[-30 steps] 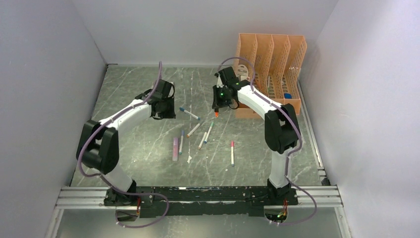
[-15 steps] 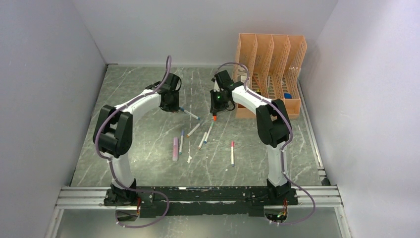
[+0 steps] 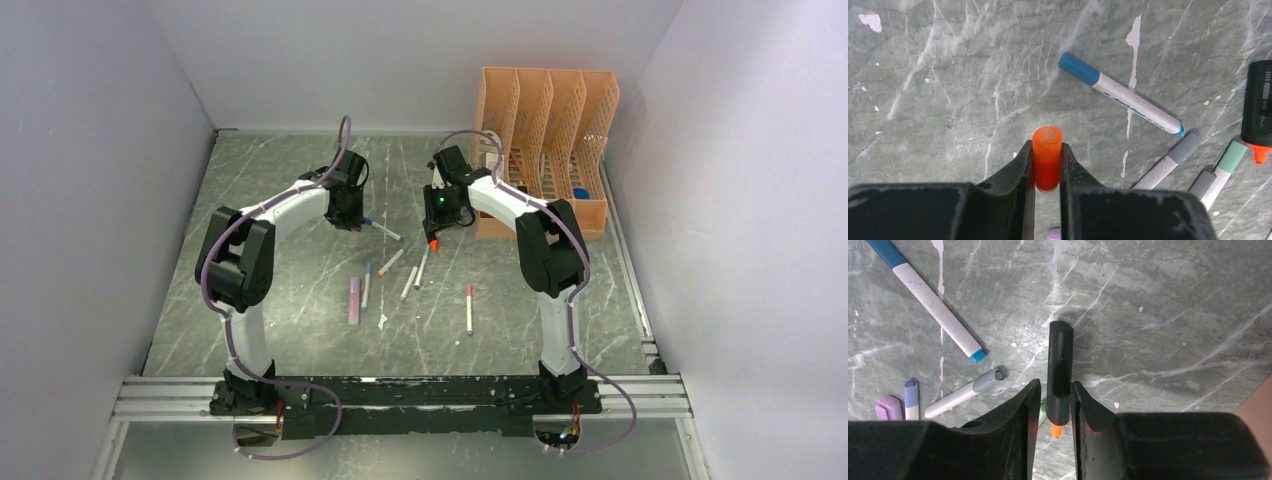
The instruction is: Open the pen caps
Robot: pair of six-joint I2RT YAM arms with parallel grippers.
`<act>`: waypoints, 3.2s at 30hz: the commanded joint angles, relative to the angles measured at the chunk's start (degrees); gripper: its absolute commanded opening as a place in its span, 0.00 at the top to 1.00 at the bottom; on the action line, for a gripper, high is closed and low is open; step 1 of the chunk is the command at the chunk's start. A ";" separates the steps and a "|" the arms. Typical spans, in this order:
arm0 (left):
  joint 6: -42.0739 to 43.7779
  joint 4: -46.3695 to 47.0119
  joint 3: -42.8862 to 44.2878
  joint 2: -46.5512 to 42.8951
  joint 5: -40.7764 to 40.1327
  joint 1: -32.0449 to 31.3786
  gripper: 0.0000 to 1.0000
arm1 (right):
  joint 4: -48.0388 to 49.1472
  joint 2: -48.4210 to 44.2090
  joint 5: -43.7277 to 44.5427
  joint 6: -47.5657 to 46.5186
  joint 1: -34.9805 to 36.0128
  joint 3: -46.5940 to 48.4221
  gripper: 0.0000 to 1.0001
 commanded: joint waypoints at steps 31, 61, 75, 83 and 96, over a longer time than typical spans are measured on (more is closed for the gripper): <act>0.68 -0.51 1.85 3.25 0.12 0.19 0.59 | -0.79 -9.80 0.58 -0.62 -1.80 -2.41 0.63; -1.89 -6.46 -3.75 -34.58 8.19 0.28 0.01 | 0.75 -0.54 3.47 -9.37 8.12 7.64 0.37; -5.44 -4.59 -3.74 -43.58 16.56 0.28 0.01 | -3.94 12.50 13.31 -15.74 11.58 21.00 0.43; -5.09 -4.39 -4.38 -43.57 16.14 0.28 0.01 | -2.53 13.18 11.73 -16.26 13.27 20.53 0.44; -5.03 -3.83 -5.40 -43.42 15.91 0.28 0.01 | 0.96 10.26 12.98 -12.04 14.04 16.80 0.46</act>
